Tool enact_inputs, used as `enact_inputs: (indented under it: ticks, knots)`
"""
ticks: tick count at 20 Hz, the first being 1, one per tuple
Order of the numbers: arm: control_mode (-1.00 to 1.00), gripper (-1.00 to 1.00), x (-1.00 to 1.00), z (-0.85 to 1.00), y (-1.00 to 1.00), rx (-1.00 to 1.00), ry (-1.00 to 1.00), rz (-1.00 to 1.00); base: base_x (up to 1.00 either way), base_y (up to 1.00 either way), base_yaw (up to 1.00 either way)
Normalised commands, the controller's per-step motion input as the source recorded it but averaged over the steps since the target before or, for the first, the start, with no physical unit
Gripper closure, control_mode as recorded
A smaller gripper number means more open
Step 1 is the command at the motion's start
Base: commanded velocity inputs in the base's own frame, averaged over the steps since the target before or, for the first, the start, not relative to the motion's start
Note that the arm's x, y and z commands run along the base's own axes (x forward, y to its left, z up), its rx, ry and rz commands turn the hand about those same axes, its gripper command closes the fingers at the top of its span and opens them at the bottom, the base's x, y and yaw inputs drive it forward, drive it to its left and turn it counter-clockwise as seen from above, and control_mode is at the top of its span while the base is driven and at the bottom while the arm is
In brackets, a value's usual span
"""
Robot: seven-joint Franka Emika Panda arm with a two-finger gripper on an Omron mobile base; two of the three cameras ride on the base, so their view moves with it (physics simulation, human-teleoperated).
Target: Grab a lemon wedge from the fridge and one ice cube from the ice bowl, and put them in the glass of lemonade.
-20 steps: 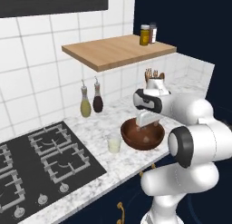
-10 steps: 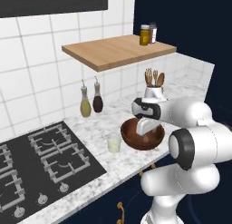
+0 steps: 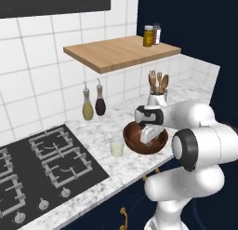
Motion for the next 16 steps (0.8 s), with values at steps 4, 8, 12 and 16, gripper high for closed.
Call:
enact_inputs:
  ticks: [4,8,12,16]
  knots:
    - [-1.00,-1.00,0.00,-0.02,-0.06,0.00,0.00,0.01,0.00,0.00,0.00]
    - [-1.00,-1.00,0.00,-0.01,-0.06,0.00,0.00,0.00,0.00,0.00,0.00]
    - [-1.00,-1.00,0.12,-0.09,0.00,0.00,-0.01,-0.06,0.00,0.00,0.00]
    - [-1.00,-1.00,0.27,-0.19,0.00,0.00,0.00,-0.07,0.00,0.00,0.00]
